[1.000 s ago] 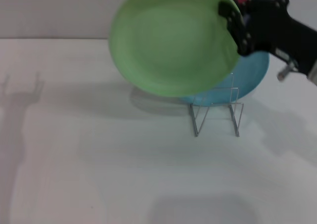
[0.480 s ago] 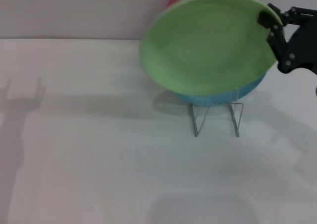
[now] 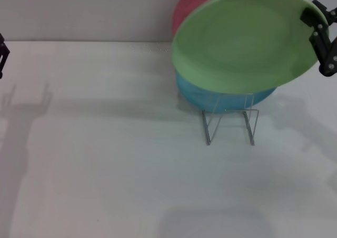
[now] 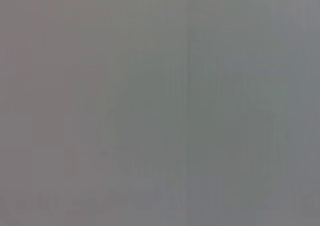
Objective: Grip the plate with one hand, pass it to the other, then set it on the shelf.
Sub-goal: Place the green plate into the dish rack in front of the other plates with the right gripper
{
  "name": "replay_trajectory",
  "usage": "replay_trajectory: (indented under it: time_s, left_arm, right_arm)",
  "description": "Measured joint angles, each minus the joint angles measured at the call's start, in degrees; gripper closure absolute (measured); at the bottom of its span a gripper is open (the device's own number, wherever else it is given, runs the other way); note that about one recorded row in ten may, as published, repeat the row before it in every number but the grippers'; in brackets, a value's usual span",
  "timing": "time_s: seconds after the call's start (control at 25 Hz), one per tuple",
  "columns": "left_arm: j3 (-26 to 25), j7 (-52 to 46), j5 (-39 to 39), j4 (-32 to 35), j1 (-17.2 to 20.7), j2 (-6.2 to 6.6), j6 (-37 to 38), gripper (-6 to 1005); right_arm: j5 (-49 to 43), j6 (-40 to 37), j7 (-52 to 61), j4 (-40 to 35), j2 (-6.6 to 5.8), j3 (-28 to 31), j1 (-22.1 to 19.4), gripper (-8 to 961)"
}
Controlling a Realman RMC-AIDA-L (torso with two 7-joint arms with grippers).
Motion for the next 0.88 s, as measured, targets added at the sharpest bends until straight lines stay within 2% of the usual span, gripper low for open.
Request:
replay_trajectory:
  time_s: [0.88]
  left_arm:
    - [0.7,-0.3,0.3,2.0,-1.4,-0.02,0.1,197]
  right_arm:
    - [-0.4,1.8,-4.7,-12.1,-0.08,2.0,3.0,893]
